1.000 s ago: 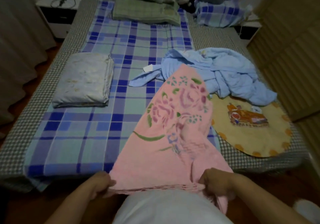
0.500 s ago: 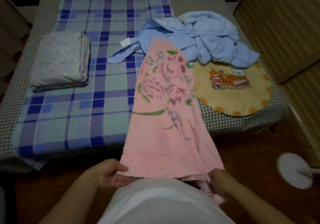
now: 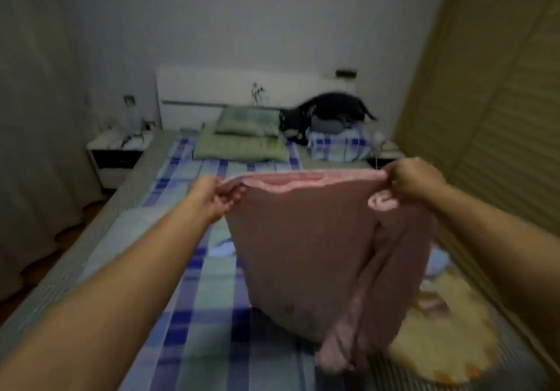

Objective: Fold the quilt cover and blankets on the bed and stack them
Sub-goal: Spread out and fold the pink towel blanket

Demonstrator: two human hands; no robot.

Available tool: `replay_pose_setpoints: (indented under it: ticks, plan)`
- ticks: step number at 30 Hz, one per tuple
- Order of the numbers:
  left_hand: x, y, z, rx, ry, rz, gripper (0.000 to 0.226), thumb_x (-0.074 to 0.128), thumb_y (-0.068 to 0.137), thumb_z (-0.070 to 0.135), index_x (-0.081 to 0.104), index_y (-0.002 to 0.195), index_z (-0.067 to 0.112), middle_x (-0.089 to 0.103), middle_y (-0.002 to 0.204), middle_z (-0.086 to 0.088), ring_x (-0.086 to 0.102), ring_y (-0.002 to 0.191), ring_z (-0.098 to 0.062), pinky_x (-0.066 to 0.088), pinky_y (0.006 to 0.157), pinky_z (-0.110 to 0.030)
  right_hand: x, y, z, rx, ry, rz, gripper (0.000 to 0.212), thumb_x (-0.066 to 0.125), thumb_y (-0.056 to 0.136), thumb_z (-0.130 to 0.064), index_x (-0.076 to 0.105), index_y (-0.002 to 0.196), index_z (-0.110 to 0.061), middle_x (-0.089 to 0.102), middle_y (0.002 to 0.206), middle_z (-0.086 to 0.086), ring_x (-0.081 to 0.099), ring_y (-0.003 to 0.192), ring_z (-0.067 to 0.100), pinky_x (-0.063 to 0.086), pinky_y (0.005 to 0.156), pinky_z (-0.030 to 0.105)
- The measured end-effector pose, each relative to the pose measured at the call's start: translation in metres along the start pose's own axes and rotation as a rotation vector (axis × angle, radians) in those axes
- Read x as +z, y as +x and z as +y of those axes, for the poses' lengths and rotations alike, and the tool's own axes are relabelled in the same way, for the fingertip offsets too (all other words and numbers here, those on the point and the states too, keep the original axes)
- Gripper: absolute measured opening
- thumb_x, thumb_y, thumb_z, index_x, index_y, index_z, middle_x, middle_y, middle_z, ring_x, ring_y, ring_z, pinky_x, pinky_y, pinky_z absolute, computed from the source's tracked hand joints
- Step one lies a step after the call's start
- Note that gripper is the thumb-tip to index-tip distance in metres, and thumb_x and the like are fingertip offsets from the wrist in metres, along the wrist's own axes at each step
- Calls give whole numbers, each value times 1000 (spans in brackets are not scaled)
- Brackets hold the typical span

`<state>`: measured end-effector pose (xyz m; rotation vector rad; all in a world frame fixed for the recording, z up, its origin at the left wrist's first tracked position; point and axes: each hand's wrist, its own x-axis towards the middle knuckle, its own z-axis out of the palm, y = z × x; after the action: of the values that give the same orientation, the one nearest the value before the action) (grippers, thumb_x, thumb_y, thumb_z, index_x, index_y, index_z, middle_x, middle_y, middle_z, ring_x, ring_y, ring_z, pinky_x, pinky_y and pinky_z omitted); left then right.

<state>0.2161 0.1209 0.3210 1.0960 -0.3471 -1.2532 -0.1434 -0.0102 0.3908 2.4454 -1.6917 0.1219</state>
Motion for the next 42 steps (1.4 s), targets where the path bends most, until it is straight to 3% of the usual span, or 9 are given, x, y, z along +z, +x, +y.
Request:
replay_pose_setpoints:
  ticks: [5, 11, 16, 21, 26, 29, 31, 34, 42]
  plan:
    - [103, -37, 238, 526, 1, -25, 31, 31, 87, 7, 59, 101, 5, 67, 63, -11, 68, 53, -24, 59, 61, -34, -207, 57, -9, 27, 172, 557, 33, 63, 82, -21, 71, 111, -36, 69, 117, 10, 65, 105, 36, 51, 79, 34]
    - [78, -103, 282, 772, 128, 85, 34, 38, 81, 7, 67, 95, 19, 70, 81, -3, 70, 66, -17, 56, 75, -30, -240, 62, -29, -150, 475, 702, 37, 62, 68, -32, 67, 103, -42, 71, 83, -17, 61, 88, -1, 50, 72, 25]
    - [-18, -113, 189, 728, -49, 320, 27, 41, 79, 3, 67, 79, 10, 65, 77, -10, 66, 67, -21, 60, 66, -31, -133, 13, -71, -383, 563, 569, 30, 78, 72, -10, 78, 99, -23, 76, 88, -3, 70, 85, 13, 56, 72, 30]
    - [-165, -126, 8, 318, 74, 572, 19, 49, 81, 6, 66, 75, 11, 61, 84, -13, 68, 62, -21, 60, 61, -29, 90, -88, -81, -490, 545, 210, 31, 76, 72, -25, 75, 102, -26, 74, 101, -5, 69, 77, 18, 55, 76, 29]
    - [-292, -167, -179, -164, 419, 773, 13, 51, 94, 3, 62, 91, 8, 50, 88, -14, 61, 62, -25, 54, 50, -27, 284, -196, -44, 166, 840, -210, 33, 70, 86, -7, 70, 93, -39, 74, 104, 6, 68, 84, 21, 53, 77, 32]
    - [-354, -183, -257, -380, 608, 801, 26, 39, 98, -3, 64, 99, 3, 57, 84, -21, 64, 47, -26, 56, 44, -30, 358, -245, -58, 262, 738, -463, 24, 62, 90, -5, 75, 101, -22, 73, 110, 10, 65, 90, 22, 46, 77, 26]
    - [-377, -191, -291, -493, 690, 808, 26, 41, 96, -3, 66, 92, 4, 63, 95, -28, 66, 62, -34, 62, 60, -46, 391, -273, -75, 278, 675, -545, 24, 60, 90, -6, 76, 103, -19, 73, 111, 9, 67, 99, 27, 47, 82, 27]
    - [-388, -198, -317, -525, 895, 743, 19, 54, 94, 3, 73, 91, 2, 65, 111, -28, 62, 95, -38, 53, 85, -40, 422, -295, -87, 350, 648, -534, 23, 60, 89, -7, 76, 102, -18, 73, 111, 10, 66, 103, 31, 50, 86, 35]
    - [-382, -236, -313, -361, 725, 684, 23, 48, 101, 2, 68, 107, 10, 59, 120, -10, 61, 90, -18, 53, 66, -30, 467, -332, -70, 948, 877, -369, 36, 59, 85, 9, 64, 121, 3, 61, 125, 24, 59, 109, 39, 47, 96, 42]
